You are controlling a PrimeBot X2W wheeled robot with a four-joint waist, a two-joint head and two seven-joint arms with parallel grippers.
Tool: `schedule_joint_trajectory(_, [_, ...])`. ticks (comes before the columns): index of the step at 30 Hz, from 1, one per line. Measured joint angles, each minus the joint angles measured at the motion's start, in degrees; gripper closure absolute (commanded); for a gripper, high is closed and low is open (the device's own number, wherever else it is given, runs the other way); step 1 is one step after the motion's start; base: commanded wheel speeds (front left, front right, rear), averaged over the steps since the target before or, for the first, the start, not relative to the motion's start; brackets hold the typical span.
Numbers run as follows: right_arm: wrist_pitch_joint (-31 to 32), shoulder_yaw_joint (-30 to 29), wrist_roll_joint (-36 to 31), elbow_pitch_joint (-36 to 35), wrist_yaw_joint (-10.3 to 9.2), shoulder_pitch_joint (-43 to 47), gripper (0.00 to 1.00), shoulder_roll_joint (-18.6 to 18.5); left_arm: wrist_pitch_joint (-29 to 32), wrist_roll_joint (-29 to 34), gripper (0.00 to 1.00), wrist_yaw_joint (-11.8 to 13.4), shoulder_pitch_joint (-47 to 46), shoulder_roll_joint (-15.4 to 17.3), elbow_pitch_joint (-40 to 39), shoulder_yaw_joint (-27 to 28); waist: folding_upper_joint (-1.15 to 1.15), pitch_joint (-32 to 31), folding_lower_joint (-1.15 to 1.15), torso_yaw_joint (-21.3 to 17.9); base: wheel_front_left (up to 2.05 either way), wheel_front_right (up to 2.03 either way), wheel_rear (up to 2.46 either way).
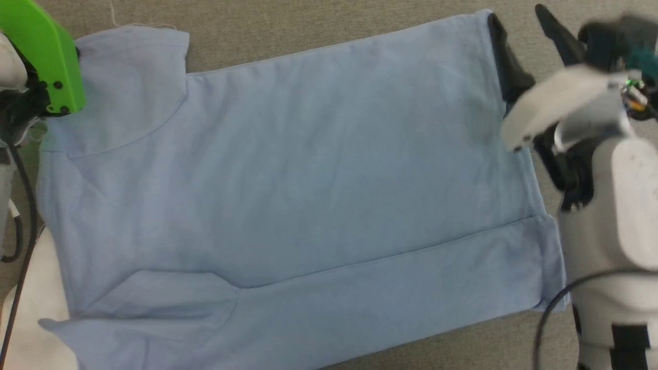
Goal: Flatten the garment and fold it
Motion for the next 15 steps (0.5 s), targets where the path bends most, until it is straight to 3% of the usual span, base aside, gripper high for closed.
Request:
schedule_joint_trajectory(4, [14.1,-2.2,-0.3,8.0,0.0,-8.2,0.0,0.1,-0.7,-0.1,1.0,-0.3,0.0,-0.7,-0.1,-0.7,0.0,0.0,0.0,1.2,0.0,0.0,0.0])
schedule_joint_trajectory(12, [30.5,-4.2,-2.9,18.4,0.0,-17.0,0.0,0.3,-2.5,-0.5,1.0,-1.9,-0.3,-2.3,0.9,-1.5,0.0,0.1,0.0,3.5,0.0,0.0,0.0])
schedule_joint_trajectory(13, [32.4,-4.3,-3.2,19.5,0.0,-17.7,0.13,0.3,-2.5,-0.5,1.0,-2.1,-0.4,-2.4,1.0,-1.6,0.0,0.2,0.0,3.7,0.0,0.0,0.0])
schedule_joint_trajectory(14, [34.2,-4.5,-3.8,20.3,0.0,-18.5,0.53,0.3,-2.7,-0.5,1.0,-2.1,-0.4,-2.5,1.1,-1.7,0.0,0.3,0.0,3.9,0.0,0.0,0.0])
schedule_joint_trajectory(15, [35.6,-4.6,-4.5,20.6,0.0,-19.1,0.84,0.3,-3.0,-0.5,1.0,-2.4,-0.5,-2.6,1.2,-1.8,0.0,0.4,0.0,4.1,0.0,0.0,0.0])
